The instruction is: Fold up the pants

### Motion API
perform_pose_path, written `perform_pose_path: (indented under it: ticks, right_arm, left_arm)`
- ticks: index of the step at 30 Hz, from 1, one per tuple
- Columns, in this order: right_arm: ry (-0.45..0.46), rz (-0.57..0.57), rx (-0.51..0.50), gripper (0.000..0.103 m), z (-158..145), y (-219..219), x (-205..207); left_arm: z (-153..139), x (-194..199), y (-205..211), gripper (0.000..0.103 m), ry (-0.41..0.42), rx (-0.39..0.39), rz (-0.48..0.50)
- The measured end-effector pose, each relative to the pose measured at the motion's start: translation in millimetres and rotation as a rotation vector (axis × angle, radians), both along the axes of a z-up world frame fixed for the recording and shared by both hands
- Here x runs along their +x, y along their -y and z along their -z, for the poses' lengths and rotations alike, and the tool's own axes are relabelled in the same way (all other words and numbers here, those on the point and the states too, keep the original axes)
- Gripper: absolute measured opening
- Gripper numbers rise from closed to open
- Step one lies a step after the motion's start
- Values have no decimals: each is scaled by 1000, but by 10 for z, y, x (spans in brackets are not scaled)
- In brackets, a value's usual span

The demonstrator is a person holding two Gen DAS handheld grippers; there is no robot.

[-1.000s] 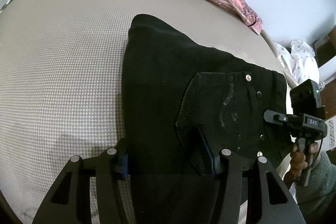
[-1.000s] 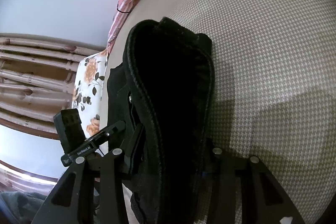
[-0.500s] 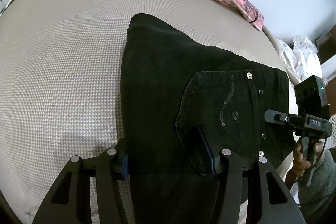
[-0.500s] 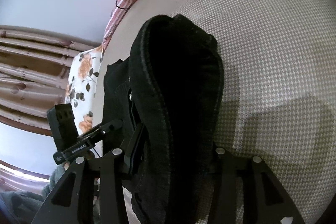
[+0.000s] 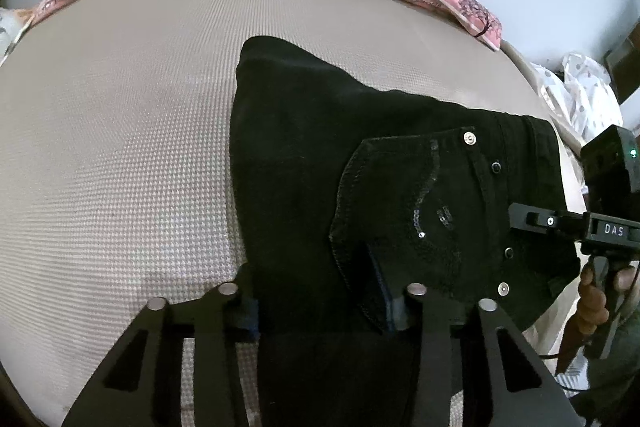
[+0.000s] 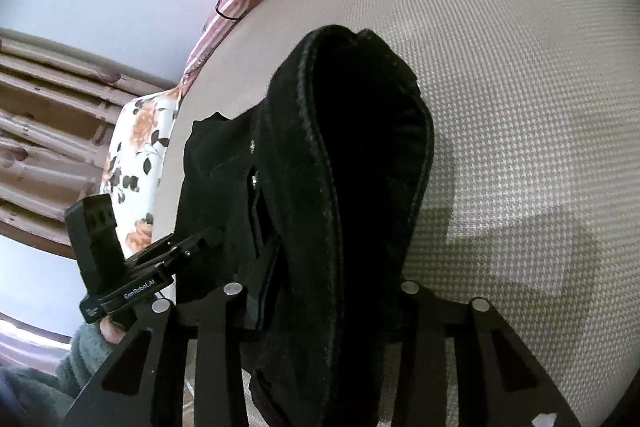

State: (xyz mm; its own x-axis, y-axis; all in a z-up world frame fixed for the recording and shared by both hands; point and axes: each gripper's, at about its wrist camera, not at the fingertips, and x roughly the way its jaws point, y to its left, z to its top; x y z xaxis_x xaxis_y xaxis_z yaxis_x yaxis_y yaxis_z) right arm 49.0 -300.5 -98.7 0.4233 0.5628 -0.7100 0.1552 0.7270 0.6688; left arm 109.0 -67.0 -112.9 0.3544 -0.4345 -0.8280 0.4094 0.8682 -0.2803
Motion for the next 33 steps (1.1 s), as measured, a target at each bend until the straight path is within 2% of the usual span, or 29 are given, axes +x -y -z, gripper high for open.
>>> perform_pose_path:
  ticks: [7, 18, 33]
  right_arm:
    - [6, 43, 25, 28, -124, -19, -15]
    - [9, 35, 15, 27, -312, -200, 68]
    - [46, -56, 55, 26, -380, -510, 543]
  left_arm:
    - [-84, -19, -55, 22, 19, -21, 7]
    - [-229, -98, -145, 19, 66, 6, 10]
    - [-414, 139, -534, 17, 117, 19, -73]
